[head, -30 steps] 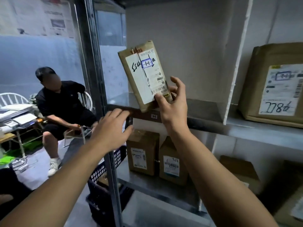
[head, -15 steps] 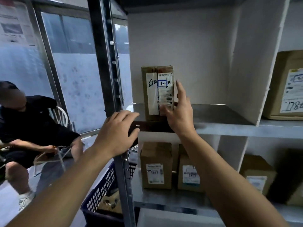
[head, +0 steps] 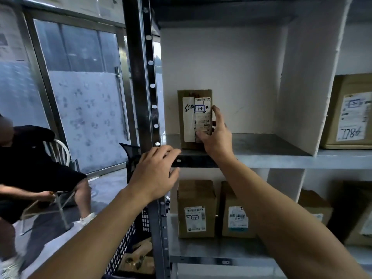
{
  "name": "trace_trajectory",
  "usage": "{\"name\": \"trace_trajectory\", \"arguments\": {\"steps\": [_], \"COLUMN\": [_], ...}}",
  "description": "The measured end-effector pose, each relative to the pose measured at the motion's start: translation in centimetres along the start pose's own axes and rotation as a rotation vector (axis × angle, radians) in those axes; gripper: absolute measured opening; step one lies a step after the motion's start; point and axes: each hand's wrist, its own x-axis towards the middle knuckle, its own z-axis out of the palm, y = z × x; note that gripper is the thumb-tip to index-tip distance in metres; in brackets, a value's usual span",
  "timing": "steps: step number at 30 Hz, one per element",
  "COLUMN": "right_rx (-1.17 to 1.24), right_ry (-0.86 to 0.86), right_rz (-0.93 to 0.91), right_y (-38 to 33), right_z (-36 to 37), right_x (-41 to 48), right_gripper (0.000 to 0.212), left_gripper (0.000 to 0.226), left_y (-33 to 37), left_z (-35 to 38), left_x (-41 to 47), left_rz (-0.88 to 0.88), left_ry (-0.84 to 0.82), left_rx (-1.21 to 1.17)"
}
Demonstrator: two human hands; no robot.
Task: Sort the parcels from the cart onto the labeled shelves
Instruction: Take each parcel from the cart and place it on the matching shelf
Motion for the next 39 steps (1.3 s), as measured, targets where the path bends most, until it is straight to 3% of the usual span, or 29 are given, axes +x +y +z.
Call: {"name": "trace_trajectory", "arguments": {"steps": [11,20,26,32,39], "right_rx": [0.017,-0.267,-0.735,-1.166,-1.4], "right_ry": [-0.045,0.031,0.044,-0.035,-0.015], "right_rz": [0.036,-0.158,-0.095,0.113,0.447], "right_y": [-0.6,4.0,10.0,14.3,17.2], "right_z": [-1.5,-11.2,-23.6,-39.6,-58.0], "right_x": [-1.3,-8.2,-12.9,-18.7,-28.6], "right_gripper": [0.077,0.041,0.04,0.038,0.04], "left_gripper": [0.047,0.049,0.046,0.047,0.047], "left_y": [0.6,8.0,19.4,35.0,56.1], "left_z": [0.3,3.9,7.9,12.3,15.2], "left_x": [-1.1,-1.6,0.1,1.4,0.1], "left_rz": [0.04,0.132,0.269,0.372,0.574], "left_ry": [0.005,-0.052,-0.149,-0.237,-0.303], "left_rx": [-0.104,-0.242,-0.295,-0.341,-0.445]}}
